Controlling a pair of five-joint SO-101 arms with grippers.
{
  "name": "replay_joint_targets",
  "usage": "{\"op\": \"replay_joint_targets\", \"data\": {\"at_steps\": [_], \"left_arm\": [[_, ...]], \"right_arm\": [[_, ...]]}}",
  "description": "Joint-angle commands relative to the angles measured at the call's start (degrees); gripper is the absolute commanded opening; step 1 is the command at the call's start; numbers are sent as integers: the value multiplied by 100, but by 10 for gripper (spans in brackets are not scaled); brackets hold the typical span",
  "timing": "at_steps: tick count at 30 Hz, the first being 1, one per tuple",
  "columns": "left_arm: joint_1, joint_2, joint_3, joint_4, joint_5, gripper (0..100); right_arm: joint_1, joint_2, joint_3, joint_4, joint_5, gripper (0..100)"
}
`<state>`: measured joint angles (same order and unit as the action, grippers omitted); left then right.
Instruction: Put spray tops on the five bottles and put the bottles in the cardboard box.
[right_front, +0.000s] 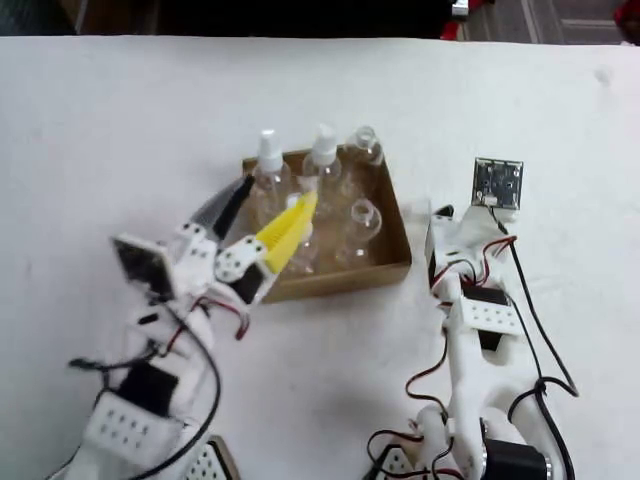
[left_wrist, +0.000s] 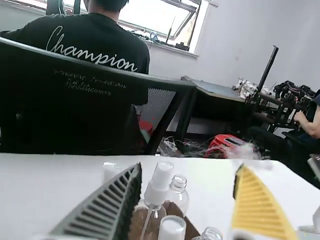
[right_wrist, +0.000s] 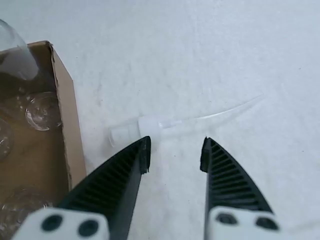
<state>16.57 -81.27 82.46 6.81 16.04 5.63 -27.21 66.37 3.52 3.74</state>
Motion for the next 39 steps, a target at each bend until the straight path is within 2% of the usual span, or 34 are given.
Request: {"op": "replay_joint_targets", "data": {"at_steps": [1, 7, 13, 17, 23, 30, 34, 39], "left_arm": [[-31, -1314, -949, 1925, 97, 278], [-699, -1587, -1433, 3613, 97, 278], [-1596, -1587, -1398, 4202, 62, 278], [-1763, -1587, -1327, 4237, 62, 278], [-1771, -1622, -545, 4026, 18, 282], [-1789, -1622, 343, 3077, -1495, 278], [-2114, -1622, 589, 2673, -1574, 278], [-2369, -1622, 598, 2602, -1565, 277]], "right_arm": [[-66, -4, -62, -110, 79, 145], [-57, -4, -62, -84, 79, 145], [-48, -4, -53, -84, 70, 147], [-57, -4, -53, -84, 70, 148], [-66, -4, -53, -84, 44, 148], [-66, -4, -53, -110, 18, 148], [-66, -4, -53, -110, 18, 148], [-66, -4, -53, -101, 18, 148]]}}
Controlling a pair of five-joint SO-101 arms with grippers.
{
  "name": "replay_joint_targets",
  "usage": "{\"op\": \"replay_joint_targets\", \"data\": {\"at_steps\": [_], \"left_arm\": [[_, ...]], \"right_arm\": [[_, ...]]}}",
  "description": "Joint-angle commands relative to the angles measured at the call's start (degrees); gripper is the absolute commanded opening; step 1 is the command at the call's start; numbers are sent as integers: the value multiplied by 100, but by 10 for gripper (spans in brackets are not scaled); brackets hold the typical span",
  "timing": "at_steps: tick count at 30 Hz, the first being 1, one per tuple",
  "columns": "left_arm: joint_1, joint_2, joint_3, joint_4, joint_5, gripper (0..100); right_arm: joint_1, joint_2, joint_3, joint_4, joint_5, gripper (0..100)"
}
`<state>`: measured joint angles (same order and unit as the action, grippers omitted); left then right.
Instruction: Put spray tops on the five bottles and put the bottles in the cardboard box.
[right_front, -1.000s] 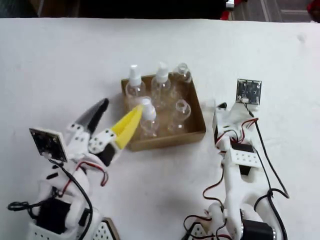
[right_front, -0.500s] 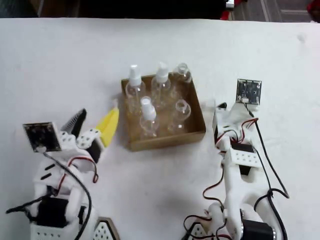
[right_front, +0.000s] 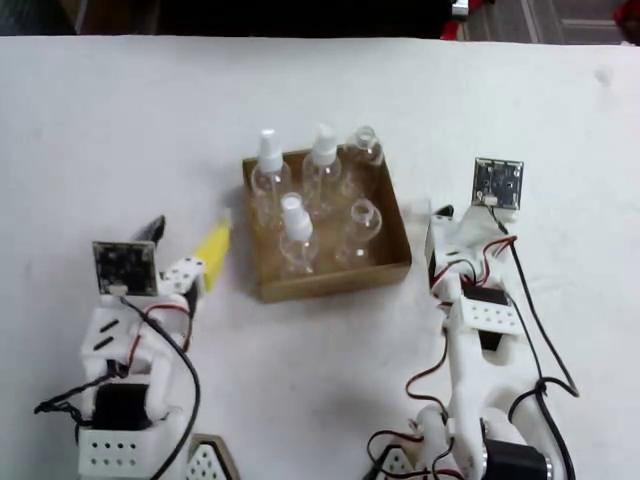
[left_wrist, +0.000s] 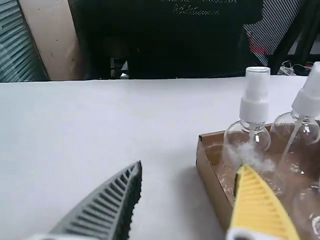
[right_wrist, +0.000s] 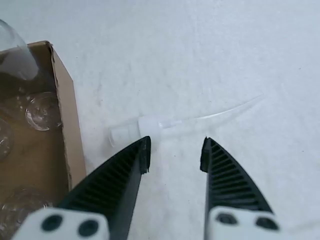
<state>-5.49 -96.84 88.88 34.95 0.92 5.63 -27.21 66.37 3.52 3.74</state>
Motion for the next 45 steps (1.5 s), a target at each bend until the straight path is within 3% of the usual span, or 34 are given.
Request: {"op": "replay_joint_targets", "data": {"at_steps": [1, 16, 45], "left_arm": [[-154, -66, -44, -211, -53, 273], [-171, -66, -79, -202, -62, 18], [-119, -40, 35, -185, -624, 39]], "right_arm": [[-66, -4, -53, -101, 18, 148], [-75, -4, -53, -101, 18, 148], [-75, -57, -53, -75, 18, 149]]}}
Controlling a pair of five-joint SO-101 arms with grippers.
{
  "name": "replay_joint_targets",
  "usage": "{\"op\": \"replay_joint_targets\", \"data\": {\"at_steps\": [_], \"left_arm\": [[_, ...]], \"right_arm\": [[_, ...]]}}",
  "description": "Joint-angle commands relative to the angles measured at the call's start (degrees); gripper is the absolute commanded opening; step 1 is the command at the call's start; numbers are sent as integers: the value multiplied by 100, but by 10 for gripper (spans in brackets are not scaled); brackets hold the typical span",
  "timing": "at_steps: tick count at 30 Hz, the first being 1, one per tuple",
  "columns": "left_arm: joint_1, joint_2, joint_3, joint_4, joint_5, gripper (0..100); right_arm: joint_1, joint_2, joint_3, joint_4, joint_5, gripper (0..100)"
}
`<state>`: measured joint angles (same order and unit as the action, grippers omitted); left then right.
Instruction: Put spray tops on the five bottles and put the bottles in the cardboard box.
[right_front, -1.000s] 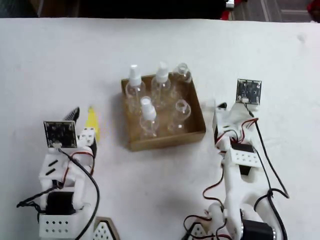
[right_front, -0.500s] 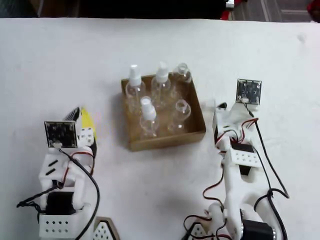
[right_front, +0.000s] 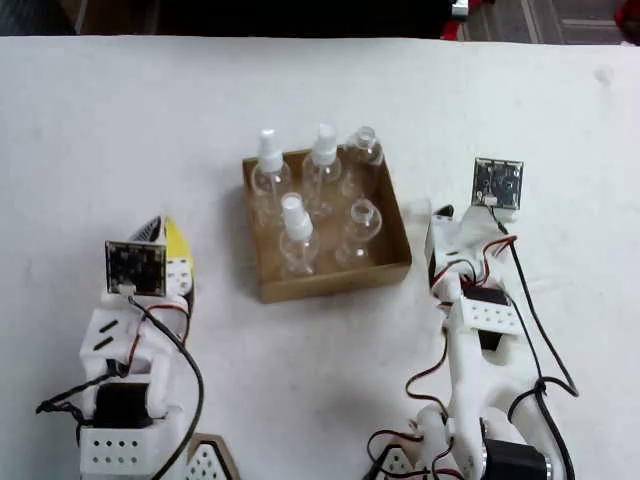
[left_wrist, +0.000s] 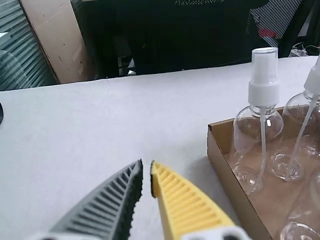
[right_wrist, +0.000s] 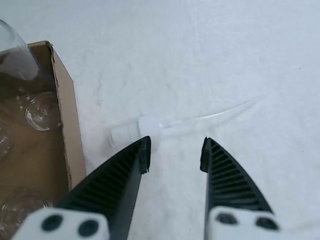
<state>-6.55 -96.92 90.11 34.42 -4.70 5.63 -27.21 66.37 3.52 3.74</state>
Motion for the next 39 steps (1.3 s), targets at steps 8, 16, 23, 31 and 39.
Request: {"op": "replay_joint_targets", "data": {"at_steps": [8, 16, 23, 31, 39], "left_arm": [[391, -4, -413, 422, -123, 39], [1095, 734, -853, 765, -378, 39], [936, 3503, -1916, 484, -334, 35], [576, 4330, -2286, 404, 211, 35], [567, 4374, -2013, -202, 211, 38]], "right_arm": [[-75, -57, -53, -75, 18, 149], [-75, -48, -53, -75, 18, 149], [-75, -40, -53, -75, 18, 149], [-75, -57, -53, -75, 18, 149], [-48, -57, -53, -75, 18, 149]]}}
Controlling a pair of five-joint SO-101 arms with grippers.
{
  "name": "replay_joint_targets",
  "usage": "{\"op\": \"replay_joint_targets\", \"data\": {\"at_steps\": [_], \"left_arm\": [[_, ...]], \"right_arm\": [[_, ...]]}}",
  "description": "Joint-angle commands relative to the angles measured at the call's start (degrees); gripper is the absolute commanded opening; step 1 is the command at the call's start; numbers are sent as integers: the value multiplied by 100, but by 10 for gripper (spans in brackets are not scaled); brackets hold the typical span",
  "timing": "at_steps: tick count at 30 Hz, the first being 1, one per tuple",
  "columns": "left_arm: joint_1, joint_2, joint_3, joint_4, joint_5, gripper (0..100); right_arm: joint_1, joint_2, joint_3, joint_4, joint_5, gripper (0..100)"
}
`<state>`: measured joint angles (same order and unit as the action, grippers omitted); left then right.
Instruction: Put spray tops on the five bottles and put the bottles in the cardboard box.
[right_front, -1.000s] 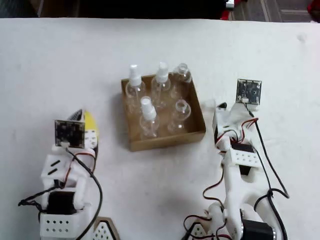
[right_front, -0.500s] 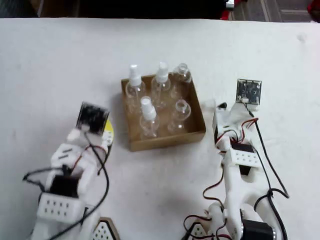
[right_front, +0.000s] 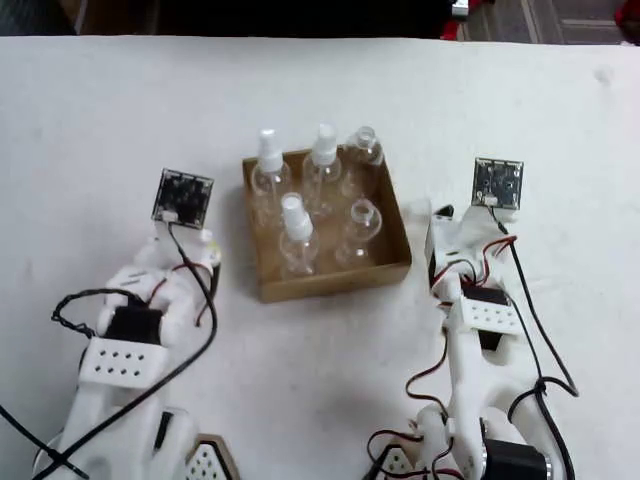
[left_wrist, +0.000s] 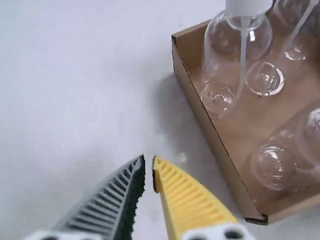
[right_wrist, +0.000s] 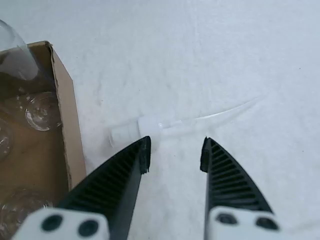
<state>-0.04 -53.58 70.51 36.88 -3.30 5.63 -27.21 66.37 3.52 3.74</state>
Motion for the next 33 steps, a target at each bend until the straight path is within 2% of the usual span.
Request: {"op": "replay_joint_targets", "data": {"at_steps": [1, 6, 10, 15, 33], "left_arm": [[-84, 48, 0, -519, 70, 38], [-382, 48, 290, -993, 114, 35], [-787, 4, 730, -1916, 123, 35], [-690, 40, 1187, -2752, 123, 35], [-541, 40, 1240, -2848, 79, 35]], "right_arm": [[-48, -57, -53, -75, 18, 149], [-31, -66, -62, -75, 18, 149], [-31, -66, -62, -75, 26, 149], [-48, -66, -70, -66, 53, 149], [-57, -22, -70, -66, 79, 149]]}}
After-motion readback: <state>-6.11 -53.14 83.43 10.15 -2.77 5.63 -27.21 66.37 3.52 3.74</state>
